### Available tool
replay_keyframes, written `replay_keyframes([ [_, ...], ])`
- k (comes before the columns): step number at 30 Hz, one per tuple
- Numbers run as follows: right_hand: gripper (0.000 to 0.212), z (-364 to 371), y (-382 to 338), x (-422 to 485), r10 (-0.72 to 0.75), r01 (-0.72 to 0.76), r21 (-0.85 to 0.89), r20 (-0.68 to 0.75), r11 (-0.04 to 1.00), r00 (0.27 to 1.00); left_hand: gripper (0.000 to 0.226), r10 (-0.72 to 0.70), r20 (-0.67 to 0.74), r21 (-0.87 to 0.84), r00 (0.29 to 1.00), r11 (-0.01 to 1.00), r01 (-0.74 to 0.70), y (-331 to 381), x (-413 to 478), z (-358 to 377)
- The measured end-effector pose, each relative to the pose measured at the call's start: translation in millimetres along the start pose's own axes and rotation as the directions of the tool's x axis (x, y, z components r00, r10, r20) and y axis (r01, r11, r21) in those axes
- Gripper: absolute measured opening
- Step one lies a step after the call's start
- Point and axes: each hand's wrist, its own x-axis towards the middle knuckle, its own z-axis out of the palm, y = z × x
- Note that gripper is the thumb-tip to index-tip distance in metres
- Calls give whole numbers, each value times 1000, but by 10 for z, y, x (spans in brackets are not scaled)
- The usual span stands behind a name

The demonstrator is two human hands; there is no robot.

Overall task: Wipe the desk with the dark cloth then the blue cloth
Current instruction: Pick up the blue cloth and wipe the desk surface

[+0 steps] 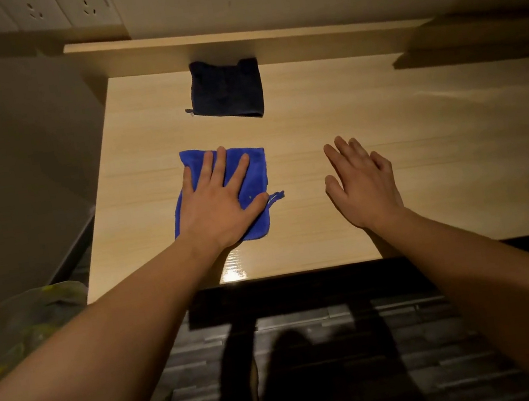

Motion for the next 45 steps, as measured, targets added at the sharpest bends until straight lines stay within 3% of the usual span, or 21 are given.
replay_keyframes([
  [9,62,-27,2,-31,-12,12,-4,7,1000,1000,79,-33,-30,2,999,999,33,230,-637,143],
  [15,62,-30,7,-36,-17,17,-9,11,1000,1000,72,-71,-61,-84,996,994,65,412,-938,222],
  [20,62,-28,14,-38,-21,21,-2,0,1000,1000,61,-118,-181,-282,976,957,64,592,-1218,303],
  [23,63,-23,13,-32,-12,12,-7,8,1000,1000,60,-183,-134,-479,974,872,98,794,-1316,171],
  [26,64,-24,5,-23,-2,2,-6,11,1000,1000,62,-155,-151,-533,976,844,51,914,-1098,-84],
  [33,65,18,13,16,20,-20,-18,17,1000,1000,52,-85,-234,-341,969,940,0,867,423,-330],
  [36,64,25,24,14,16,-16,-5,3,1000,1000,55,-22,-134,-194,991,981,-4,861,885,-207],
  [39,63,53,40,19,12,-12,11,-13,1000,1000,71,-14,-20,-89,1000,996,13,853,1079,-62],
  [45,64,57,55,22,17,-17,37,-13,999,1000,84,-9,-25,2,1000,1000,9,854,1033,26],
])
